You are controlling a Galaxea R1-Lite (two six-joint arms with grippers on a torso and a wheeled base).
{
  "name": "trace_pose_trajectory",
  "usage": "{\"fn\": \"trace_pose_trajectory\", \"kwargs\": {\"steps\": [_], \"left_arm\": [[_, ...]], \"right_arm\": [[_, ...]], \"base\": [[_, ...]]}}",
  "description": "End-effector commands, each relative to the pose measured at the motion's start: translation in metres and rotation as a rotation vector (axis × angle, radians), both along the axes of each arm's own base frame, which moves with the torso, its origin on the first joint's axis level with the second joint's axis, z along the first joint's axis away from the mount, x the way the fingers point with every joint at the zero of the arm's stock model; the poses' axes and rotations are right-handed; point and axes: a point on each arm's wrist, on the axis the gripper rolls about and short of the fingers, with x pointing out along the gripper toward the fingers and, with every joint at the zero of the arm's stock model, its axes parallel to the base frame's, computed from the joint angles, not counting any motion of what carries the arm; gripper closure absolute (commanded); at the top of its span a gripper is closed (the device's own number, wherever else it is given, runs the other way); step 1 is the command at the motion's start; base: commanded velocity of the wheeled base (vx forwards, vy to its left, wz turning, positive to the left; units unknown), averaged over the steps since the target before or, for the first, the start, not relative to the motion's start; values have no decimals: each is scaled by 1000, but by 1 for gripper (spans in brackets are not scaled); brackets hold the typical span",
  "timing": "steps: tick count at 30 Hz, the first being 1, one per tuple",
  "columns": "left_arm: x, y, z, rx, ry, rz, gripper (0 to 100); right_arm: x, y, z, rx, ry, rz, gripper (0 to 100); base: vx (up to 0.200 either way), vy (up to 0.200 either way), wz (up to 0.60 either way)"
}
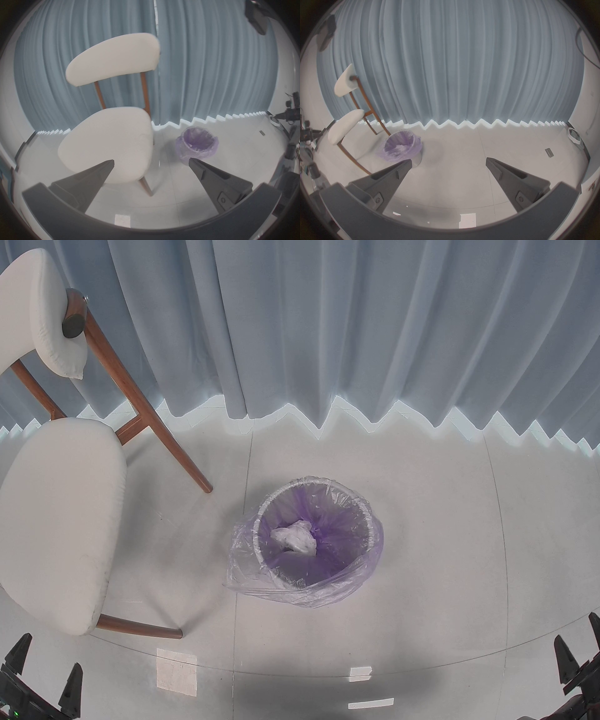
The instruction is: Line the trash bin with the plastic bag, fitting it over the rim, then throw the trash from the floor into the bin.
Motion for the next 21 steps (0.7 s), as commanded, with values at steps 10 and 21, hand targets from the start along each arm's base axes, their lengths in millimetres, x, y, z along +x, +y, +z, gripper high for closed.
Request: {"fn": "trace_pose_trajectory", "kwargs": {"steps": [10,21], "left_arm": [[-10,6,-11,-220,-92,287,0],[-10,-2,-11,0,-52,-74,0]], "right_arm": [[-15,2,-17,-15,-99,23,0],[-15,2,-17,-54,-93,44,0]], "base": [[0,0,0],[0,0,0]]}}
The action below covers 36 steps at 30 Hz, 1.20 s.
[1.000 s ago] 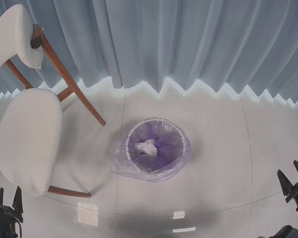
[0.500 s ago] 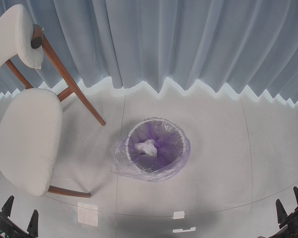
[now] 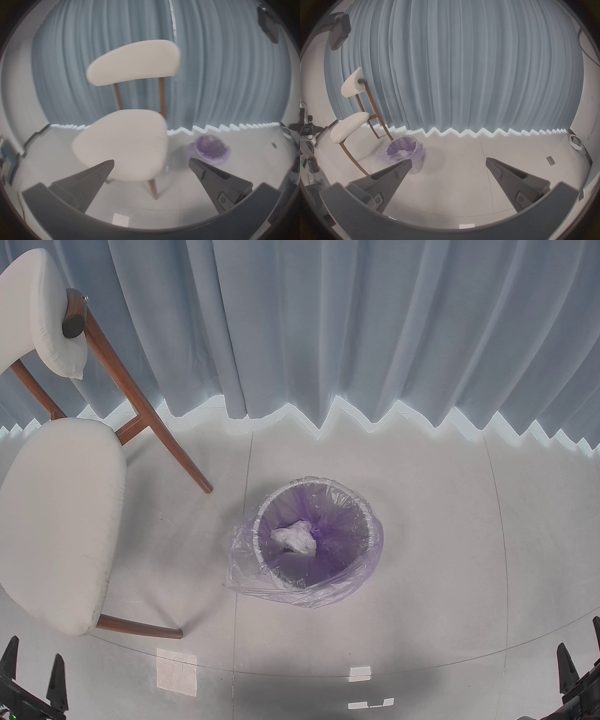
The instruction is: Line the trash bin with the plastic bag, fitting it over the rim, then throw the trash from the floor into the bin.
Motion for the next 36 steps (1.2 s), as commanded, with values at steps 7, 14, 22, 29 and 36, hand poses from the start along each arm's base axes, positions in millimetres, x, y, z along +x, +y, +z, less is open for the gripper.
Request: {"fn": "trace_pose_trajectory", "kwargs": {"steps": [7,14,22,29,36], "left_arm": [[0,3,-4,-52,-20,150,0],[-1,4,-4,24,-4,175,0],[0,1,-4,-89,-17,37,0],[0,-2,-5,-83,2,-77,0],[1,-2,-5,-83,11,-75,0]], "right_arm": [[5,0,-4,-8,69,39,0],[5,-1,-4,7,66,10,0],[1,-2,-5,28,12,-81,0],[1,-2,-5,28,12,-81,0],[1,-1,-5,28,12,-62,0]], "base": [[0,0,0],[0,0,0],[0,0,0],[0,0,0],[0,0,0]]}}
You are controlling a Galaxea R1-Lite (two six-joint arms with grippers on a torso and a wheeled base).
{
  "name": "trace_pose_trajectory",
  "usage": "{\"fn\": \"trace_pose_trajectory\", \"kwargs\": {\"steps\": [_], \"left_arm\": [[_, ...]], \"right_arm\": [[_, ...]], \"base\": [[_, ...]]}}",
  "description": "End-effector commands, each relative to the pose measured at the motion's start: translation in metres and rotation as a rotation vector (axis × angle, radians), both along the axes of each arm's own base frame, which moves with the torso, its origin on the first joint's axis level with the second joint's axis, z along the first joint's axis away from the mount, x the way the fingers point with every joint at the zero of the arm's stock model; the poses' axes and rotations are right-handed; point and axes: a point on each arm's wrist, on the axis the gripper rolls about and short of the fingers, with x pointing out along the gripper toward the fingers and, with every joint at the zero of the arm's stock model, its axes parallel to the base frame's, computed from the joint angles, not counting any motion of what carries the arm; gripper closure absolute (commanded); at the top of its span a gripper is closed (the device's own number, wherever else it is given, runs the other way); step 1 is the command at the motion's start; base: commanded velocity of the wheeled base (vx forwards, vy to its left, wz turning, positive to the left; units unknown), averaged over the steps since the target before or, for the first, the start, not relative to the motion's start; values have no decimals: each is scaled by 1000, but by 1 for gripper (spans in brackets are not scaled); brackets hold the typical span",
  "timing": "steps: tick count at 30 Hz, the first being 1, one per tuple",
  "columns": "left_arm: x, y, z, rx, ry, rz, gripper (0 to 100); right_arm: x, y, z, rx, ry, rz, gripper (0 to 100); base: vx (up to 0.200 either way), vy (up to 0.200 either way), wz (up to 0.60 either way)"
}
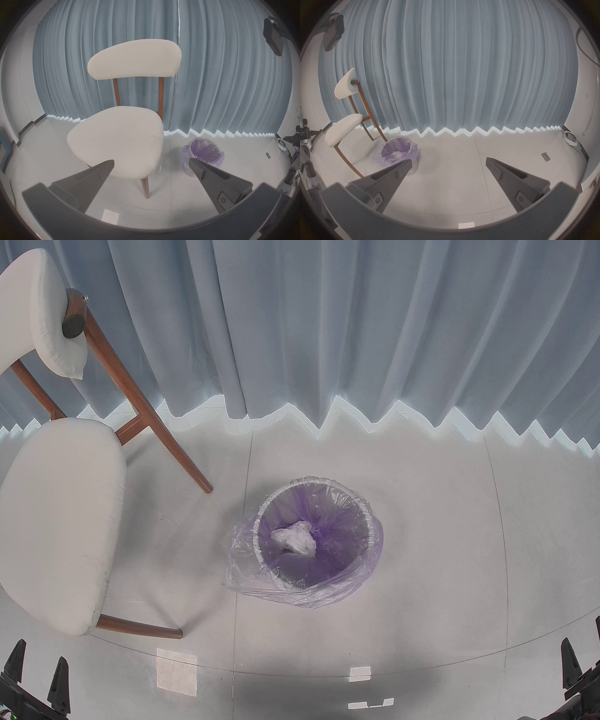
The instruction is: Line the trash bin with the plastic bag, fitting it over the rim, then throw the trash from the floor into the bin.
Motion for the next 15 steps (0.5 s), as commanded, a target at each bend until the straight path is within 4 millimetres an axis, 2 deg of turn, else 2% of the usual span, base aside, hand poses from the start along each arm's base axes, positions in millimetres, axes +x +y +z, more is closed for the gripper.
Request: {"fn": "trace_pose_trajectory", "kwargs": {"steps": [1,6,9,15], "left_arm": [[2,0,-3,-1,20,0,0],[4,0,-3,0,51,-22,0],[0,0,-4,1,-4,5,0],[0,0,-4,-4,-5,18,0]], "right_arm": [[0,0,-5,3,7,1,0],[0,0,-5,-2,7,-1,0],[0,0,-5,0,5,-1,0],[0,0,-5,0,5,1,0]], "base": [[0,0,0],[0,0,0],[0,0,0],[0,0,0]]}}
